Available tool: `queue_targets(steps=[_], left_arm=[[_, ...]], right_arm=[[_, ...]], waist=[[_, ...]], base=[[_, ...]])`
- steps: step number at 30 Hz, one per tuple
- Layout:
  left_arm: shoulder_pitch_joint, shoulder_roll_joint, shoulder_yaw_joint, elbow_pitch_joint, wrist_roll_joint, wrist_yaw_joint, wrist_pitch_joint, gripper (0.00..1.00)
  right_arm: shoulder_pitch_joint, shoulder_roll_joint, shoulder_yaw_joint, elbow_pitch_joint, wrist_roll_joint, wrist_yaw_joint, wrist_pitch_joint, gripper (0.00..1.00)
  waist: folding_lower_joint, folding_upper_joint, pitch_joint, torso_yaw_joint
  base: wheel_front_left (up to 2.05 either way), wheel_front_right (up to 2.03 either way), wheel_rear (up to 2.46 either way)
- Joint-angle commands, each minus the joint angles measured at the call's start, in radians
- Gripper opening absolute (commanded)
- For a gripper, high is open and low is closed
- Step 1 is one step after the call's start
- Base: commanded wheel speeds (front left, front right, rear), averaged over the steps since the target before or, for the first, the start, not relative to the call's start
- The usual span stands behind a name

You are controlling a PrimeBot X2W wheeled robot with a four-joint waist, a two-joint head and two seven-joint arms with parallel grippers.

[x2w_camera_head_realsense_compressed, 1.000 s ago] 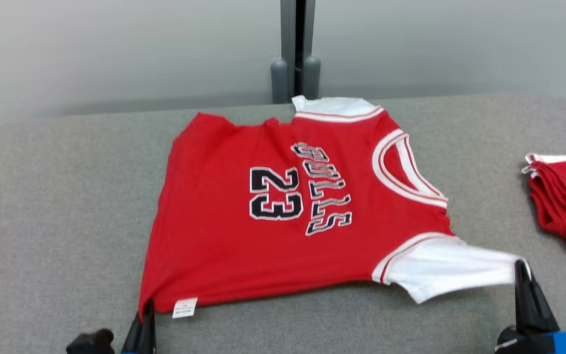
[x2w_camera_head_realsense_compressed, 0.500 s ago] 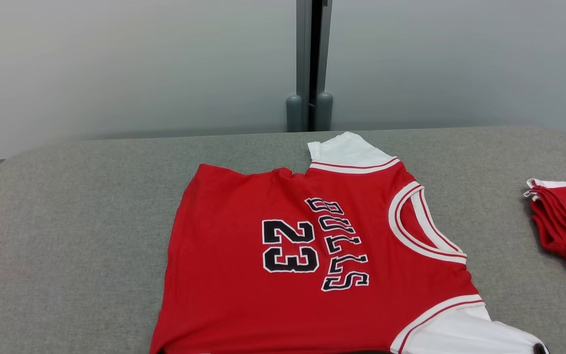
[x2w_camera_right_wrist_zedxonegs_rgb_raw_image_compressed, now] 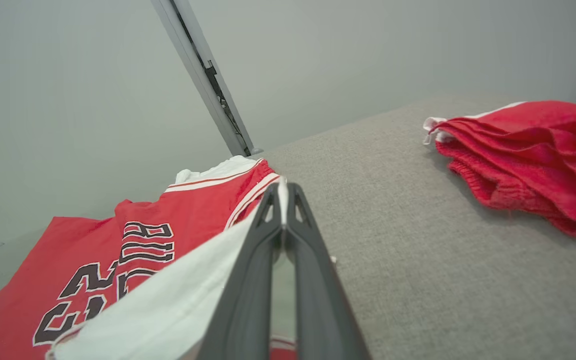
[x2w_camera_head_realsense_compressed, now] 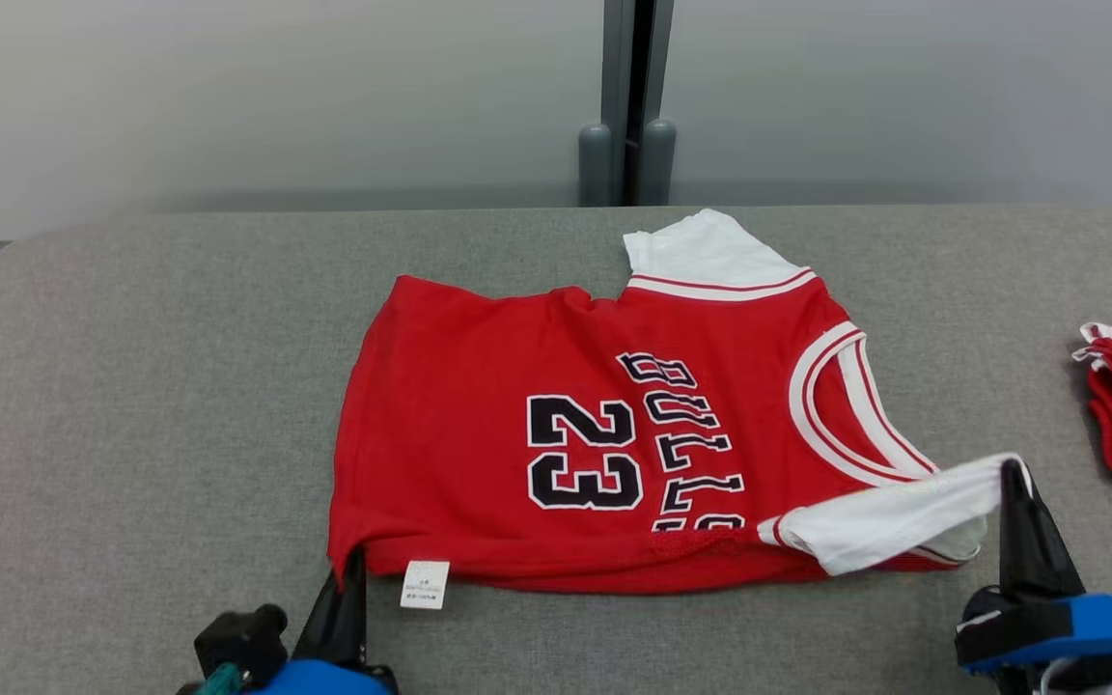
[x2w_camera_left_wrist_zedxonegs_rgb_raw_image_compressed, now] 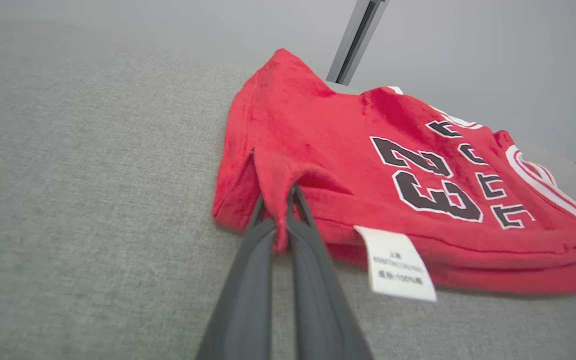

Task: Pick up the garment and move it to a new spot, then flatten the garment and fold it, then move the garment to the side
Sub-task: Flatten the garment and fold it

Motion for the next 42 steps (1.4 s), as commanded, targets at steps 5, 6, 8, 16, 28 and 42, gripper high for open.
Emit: queue_targets(steps=[5,6,8,16,28,42], left_arm=[[-0.123,0.000,-0.017,0.090,0.004,-0.001,-0.003,0.00],[-0.143,0.000,-0.014,0.105,0.008,-0.001,-0.003,0.00],[-0.177,0.000,-0.007,0.132,0.010,-0.001,-0.003,0.00],[-0.253,0.000,0.005,0.201,0.016,0.006,-0.003,0.00],[-0.282,0.000,0.046,0.156,0.040,0.030,-0.003,1.00],[-0.060,0.000,0.064,0.037,0.091,0.084,-0.003,1.00]], right_arm=[[-0.139,-0.018,0.019,0.091,-0.047,0.000,-0.005,0.00],[-0.163,-0.018,0.016,0.109,-0.052,0.000,-0.005,0.00],[-0.207,-0.018,0.008,0.141,-0.066,0.000,-0.005,0.00],[-0.320,-0.021,-0.023,0.229,-0.126,0.000,-0.005,0.00],[-0.363,0.006,-0.091,0.170,-0.196,0.000,-0.005,1.00],[-0.102,0.039,0.000,0.088,-0.287,0.000,-0.005,1.00]], waist=[[-0.0001,-0.0001,0.049,0.019],[-0.0001,-0.0001,0.055,0.019],[-0.0001,-0.0001,0.068,0.020],[-0.0001,-0.0001,0.098,0.020],[-0.0001,-0.0001,0.121,0.018],[-0.0001,-0.0001,0.023,0.010]], base=[[0.00,0.00,0.00],[0.00,0.00,0.00],[0.00,0.00,0.00],[0.00,0.00,0.00],[0.00,0.00,0.00],[0.00,0.00,0.00]])
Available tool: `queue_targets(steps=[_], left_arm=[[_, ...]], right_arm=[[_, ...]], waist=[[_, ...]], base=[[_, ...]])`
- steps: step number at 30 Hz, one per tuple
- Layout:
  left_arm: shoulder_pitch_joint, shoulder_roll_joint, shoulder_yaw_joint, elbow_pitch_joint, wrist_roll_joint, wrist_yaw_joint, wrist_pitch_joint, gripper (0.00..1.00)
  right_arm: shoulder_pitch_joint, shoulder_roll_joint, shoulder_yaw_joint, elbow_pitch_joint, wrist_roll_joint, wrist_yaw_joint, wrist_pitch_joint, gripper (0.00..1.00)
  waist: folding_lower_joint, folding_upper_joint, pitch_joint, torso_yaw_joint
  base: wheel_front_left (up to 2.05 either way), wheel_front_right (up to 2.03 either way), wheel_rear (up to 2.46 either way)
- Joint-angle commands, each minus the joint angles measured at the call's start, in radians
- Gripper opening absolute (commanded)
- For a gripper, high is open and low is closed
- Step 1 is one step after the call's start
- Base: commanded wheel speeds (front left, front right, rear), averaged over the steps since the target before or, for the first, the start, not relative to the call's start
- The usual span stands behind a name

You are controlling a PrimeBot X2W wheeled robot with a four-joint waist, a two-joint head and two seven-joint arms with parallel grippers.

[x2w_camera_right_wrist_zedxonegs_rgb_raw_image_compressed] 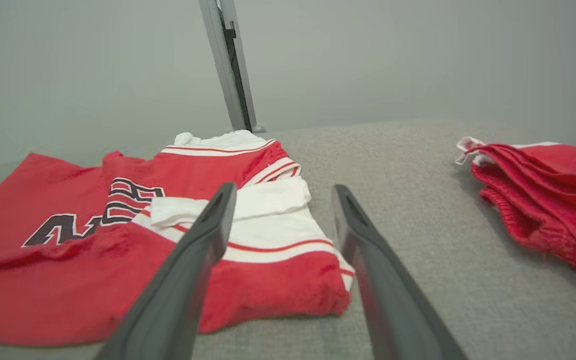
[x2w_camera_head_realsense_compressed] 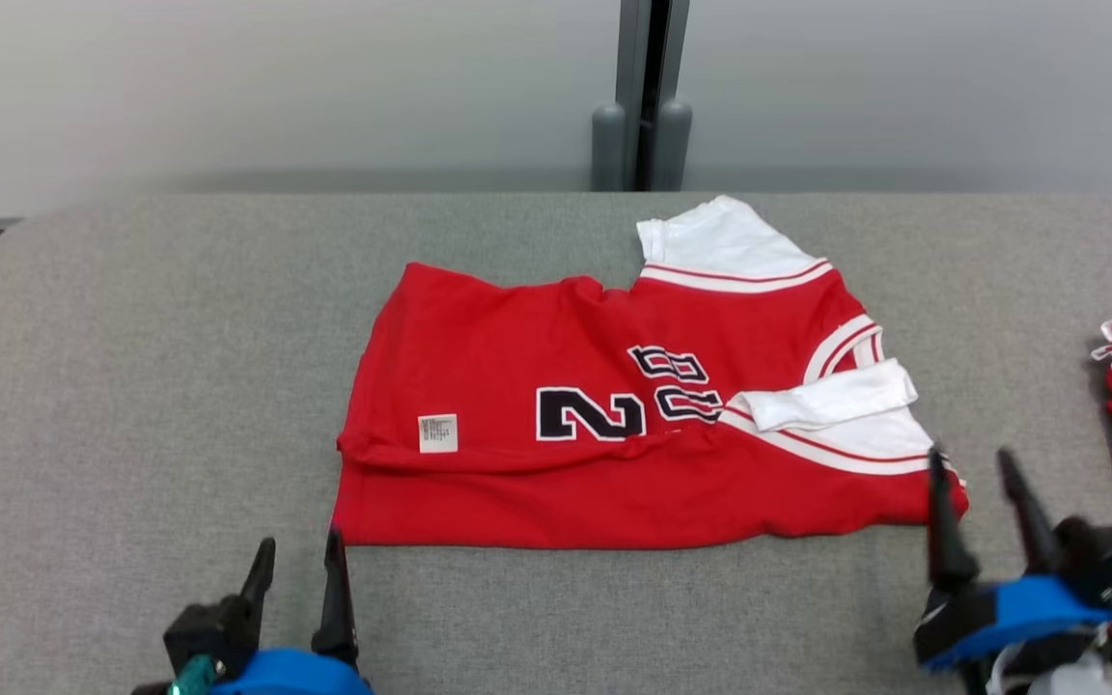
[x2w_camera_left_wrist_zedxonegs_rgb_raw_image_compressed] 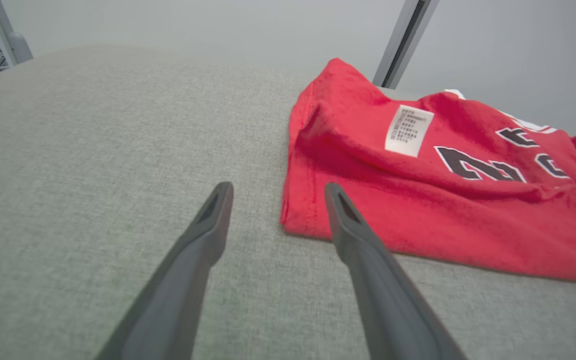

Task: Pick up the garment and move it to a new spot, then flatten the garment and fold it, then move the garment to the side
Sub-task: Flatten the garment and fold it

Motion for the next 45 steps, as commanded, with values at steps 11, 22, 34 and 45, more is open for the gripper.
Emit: queue_targets(steps=[11,22,34,45], left_arm=[[0.182,0.001,0.003,-0.061,0.064,0.026,-0.002,1.00],[0.196,0.000,-0.022,-0.059,0.047,0.023,-0.002,1.00],[-0.006,0.000,-0.006,0.062,0.038,-0.044,-0.002,1.00],[-0.150,0.001,0.015,0.254,0.028,-0.073,0.003,1.00]], right_arm=[[0.214,0.003,0.081,0.008,-0.040,0.000,-0.005,1.00],[0.243,0.003,0.096,0.018,-0.043,0.000,-0.005,1.00],[0.095,0.003,0.071,0.044,-0.038,0.000,-0.005,1.00],[-0.101,0.003,-0.023,0.184,-0.117,0.000,-0.005,1.00]], waist=[[0.0001,-0.0001,-0.126,-0.019],[0.0001,-0.0001,-0.135,-0.019],[0.0001,-0.0001,0.004,-0.023],[0.0001,-0.0001,0.097,-0.041]], base=[[0.00,0.00,0.00],[0.00,0.00,0.00],[0.00,0.00,0.00],[0.00,0.00,0.00]])
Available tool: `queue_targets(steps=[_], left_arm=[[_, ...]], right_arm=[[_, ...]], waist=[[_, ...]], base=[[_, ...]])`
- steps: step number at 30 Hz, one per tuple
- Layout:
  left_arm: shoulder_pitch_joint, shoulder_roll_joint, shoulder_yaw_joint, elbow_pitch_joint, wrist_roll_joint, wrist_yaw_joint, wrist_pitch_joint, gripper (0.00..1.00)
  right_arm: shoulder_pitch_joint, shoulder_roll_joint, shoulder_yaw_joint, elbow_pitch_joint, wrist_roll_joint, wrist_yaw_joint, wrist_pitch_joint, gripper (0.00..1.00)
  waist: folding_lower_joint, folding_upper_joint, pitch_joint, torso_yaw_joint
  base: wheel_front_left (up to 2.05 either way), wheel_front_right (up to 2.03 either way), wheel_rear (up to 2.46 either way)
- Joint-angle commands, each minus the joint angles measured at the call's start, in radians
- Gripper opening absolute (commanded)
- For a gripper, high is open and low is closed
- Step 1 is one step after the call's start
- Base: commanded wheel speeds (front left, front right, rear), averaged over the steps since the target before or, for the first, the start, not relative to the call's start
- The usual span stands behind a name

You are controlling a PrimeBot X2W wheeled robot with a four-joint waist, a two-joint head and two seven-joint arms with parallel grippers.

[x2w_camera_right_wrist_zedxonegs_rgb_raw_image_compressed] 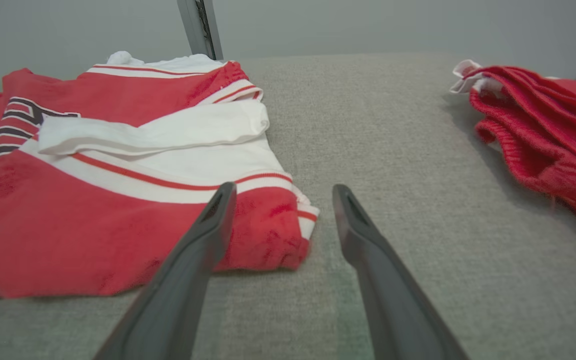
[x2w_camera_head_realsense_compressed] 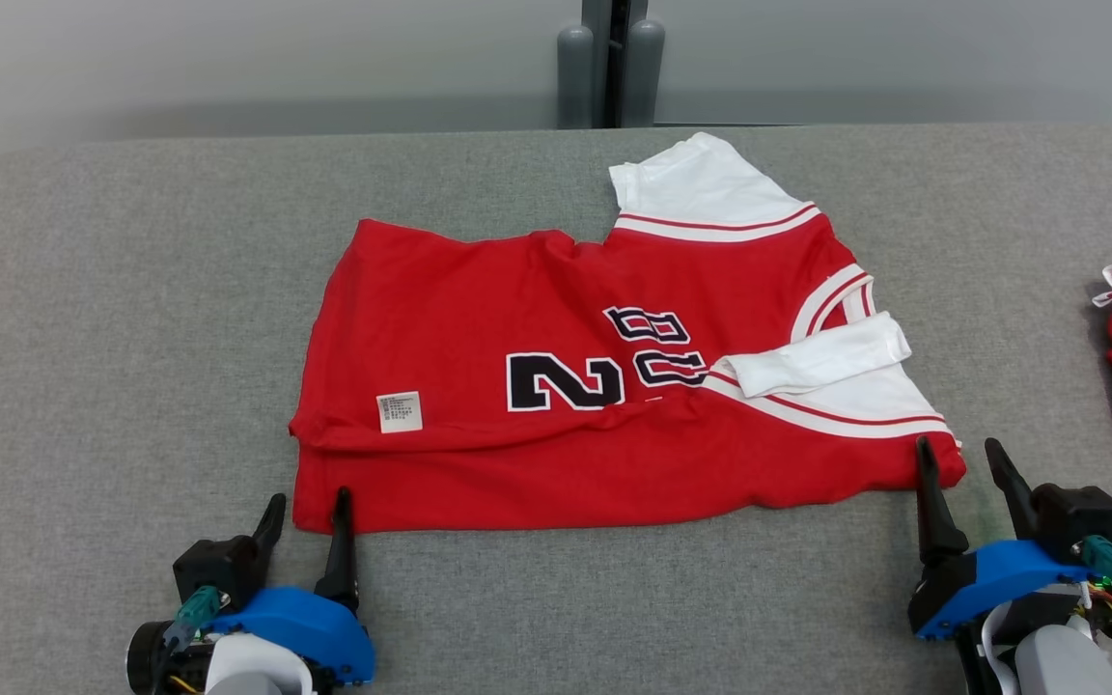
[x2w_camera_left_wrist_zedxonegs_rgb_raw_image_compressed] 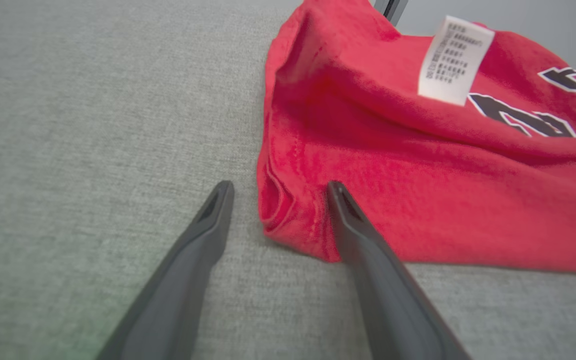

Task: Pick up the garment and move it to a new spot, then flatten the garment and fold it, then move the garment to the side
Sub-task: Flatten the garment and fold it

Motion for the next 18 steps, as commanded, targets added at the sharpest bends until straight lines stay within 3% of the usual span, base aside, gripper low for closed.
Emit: queue_targets(steps=[1,2,5,10,11,12,13,18], left_arm=[[0.003,-0.002,-0.010,0.037,-0.008,-0.006,0.013,0.89],[0.001,-0.002,-0.022,0.058,-0.012,-0.006,0.016,0.52],[-0.002,-0.006,-0.058,0.103,-0.036,-0.012,0.020,0.00],[-0.009,-0.010,-0.141,0.133,-0.105,-0.014,0.023,0.00],[-0.011,-0.013,-0.155,0.131,-0.114,-0.014,0.023,0.00],[-0.013,-0.015,-0.168,0.125,-0.124,-0.014,0.023,0.00],[-0.015,-0.016,-0.177,0.114,-0.130,-0.014,0.023,0.00],[-0.009,0.000,-0.154,0.015,-0.138,-0.014,0.011,0.00]], right_arm=[[-0.020,-0.002,-0.009,0.015,-0.009,0.000,-0.005,1.00],[-0.029,-0.002,-0.019,0.032,-0.017,0.000,-0.005,1.00],[-0.051,-0.002,-0.042,0.101,-0.023,0.000,-0.005,1.00],[-0.087,0.000,-0.032,0.232,-0.007,0.000,0.001,1.00],[-0.093,0.001,-0.024,0.264,0.000,0.000,0.007,0.75],[-0.099,0.004,-0.014,0.294,0.012,0.000,0.009,0.17],[-0.106,0.007,-0.003,0.317,0.023,0.000,0.010,0.00],[-0.115,0.002,0.004,0.315,0.072,0.000,0.005,0.00]], waist=[[-0.0002,-0.0001,0.004,0.001],[-0.0002,-0.0001,0.007,0.002],[-0.0002,-0.0001,0.014,0.006],[-0.0002,-0.0001,0.023,0.014],[-0.0002,-0.0001,0.024,0.016],[-0.0002,-0.0001,0.025,0.018],[-0.0002,-0.0001,0.025,0.019],[-0.0002,-0.0001,0.000,0.024]], base=[[0.00,0.00,0.00],[0.00,0.00,0.00],[0.00,0.00,0.00],[0.00,0.00,0.00],[0.00,0.00,0.00],[0.00,0.00,0.00],[0.00,0.00,0.00],[0.00,0.00,0.00]])
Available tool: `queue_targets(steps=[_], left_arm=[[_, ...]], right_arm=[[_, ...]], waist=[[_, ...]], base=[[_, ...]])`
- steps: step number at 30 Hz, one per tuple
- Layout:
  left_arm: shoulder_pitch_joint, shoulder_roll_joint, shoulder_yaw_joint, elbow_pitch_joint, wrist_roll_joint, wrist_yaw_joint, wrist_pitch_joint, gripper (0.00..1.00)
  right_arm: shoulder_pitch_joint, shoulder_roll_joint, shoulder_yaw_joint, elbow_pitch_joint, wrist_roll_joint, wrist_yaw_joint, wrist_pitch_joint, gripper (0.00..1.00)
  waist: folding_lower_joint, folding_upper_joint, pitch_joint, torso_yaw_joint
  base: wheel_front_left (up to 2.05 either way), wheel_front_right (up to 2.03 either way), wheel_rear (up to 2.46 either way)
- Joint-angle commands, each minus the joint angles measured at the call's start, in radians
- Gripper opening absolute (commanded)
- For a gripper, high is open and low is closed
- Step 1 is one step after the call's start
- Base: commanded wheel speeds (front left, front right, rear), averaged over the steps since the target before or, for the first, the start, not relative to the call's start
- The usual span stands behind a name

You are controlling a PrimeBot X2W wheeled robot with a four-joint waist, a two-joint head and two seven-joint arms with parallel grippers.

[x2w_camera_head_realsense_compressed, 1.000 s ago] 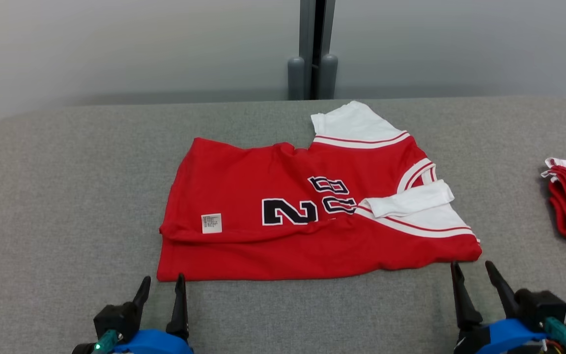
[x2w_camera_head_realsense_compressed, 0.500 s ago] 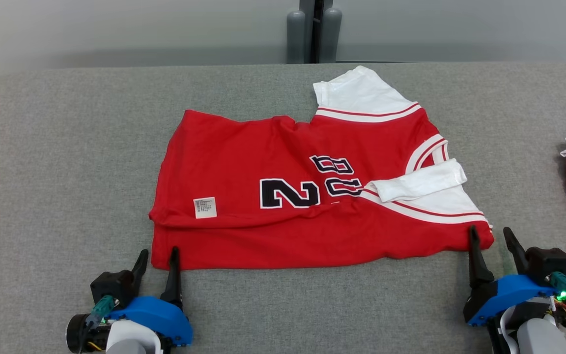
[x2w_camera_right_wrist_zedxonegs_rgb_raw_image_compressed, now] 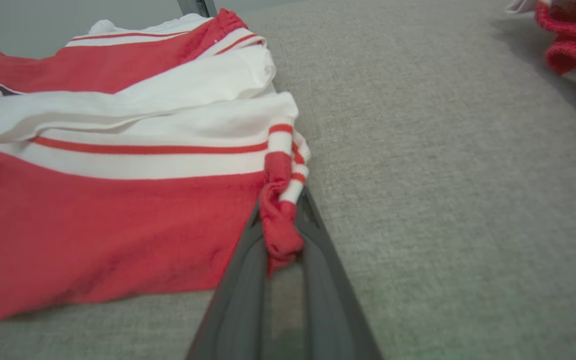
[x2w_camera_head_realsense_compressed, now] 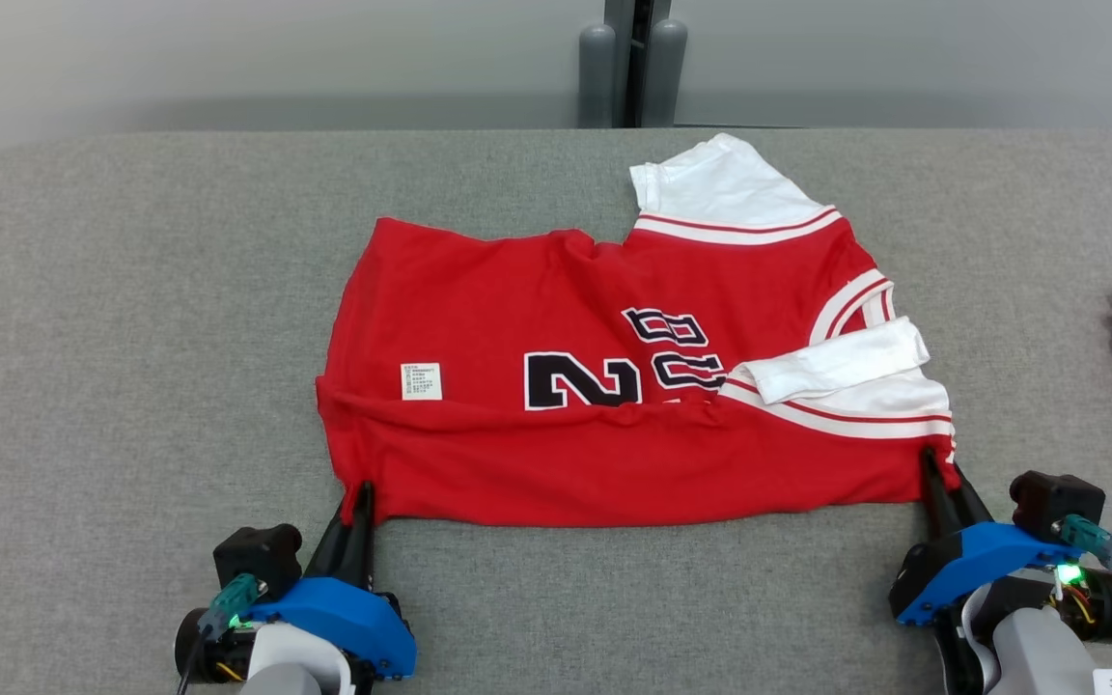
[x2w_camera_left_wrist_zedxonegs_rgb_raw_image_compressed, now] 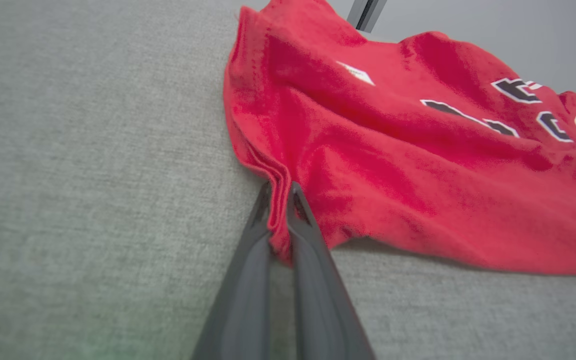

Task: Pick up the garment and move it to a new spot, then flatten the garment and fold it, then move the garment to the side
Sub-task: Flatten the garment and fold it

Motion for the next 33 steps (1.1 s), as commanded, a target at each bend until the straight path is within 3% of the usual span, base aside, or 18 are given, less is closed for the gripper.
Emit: queue_targets(steps=[1,9,18,19,20,21,22,27,33], left_arm=[[0.023,-0.001,0.010,-0.019,0.002,-0.008,0.006,0.00],[0.083,0.004,0.117,-0.166,0.048,-0.005,0.005,0.00],[0.289,-0.002,0.109,-0.147,0.063,-0.004,0.004,0.00],[0.307,-0.003,0.102,-0.139,0.048,-0.002,0.004,0.00],[0.321,-0.004,0.093,-0.131,0.037,0.005,0.004,0.09],[0.329,-0.004,0.084,-0.126,0.025,0.011,0.004,0.69],[0.330,-0.003,0.077,-0.122,0.007,0.018,0.004,1.00],[0.258,-0.005,0.073,-0.164,-0.004,0.039,0.004,1.00],[0.072,0.007,0.102,-0.145,0.020,0.027,0.004,1.00]], right_arm=[[0.026,0.006,0.000,-0.007,0.015,0.000,0.013,0.00],[0.077,0.002,-0.063,-0.133,0.100,0.000,0.008,0.00],[0.294,-0.025,-0.033,-0.136,0.203,-0.001,0.029,0.00],[0.313,-0.026,-0.029,-0.137,0.209,-0.001,0.030,0.31],[0.327,-0.027,-0.020,-0.139,0.208,-0.001,0.029,0.85],[0.334,-0.026,-0.015,-0.148,0.216,-0.001,0.027,1.00],[0.335,-0.023,-0.020,-0.156,0.234,-0.001,0.024,1.00],[0.288,-0.030,-0.010,-0.195,0.186,0.000,0.015,1.00],[0.170,-0.034,0.019,-0.221,0.127,0.000,0.014,1.00]], waist=[[-0.0001,0.0000,-0.014,-0.002],[-0.0001,0.0000,-0.128,0.006],[-0.0001,0.0000,-0.225,0.022],[-0.0001,0.0000,-0.225,0.022],[-0.0001,0.0000,-0.224,0.023],[-0.0001,0.0000,-0.220,0.023],[-0.0001,0.0000,-0.214,0.023],[-0.0001,0.0000,-0.158,0.027],[-0.0001,0.0000,-0.073,0.028]], base=[[0.00,0.00,0.00],[0.00,0.00,0.00],[0.00,0.00,0.00],[0.00,0.00,0.00],[0.00,0.00,0.00],[0.00,0.00,0.00],[0.00,0.00,0.00],[0.00,0.00,0.00],[0.00,0.00,0.00]])
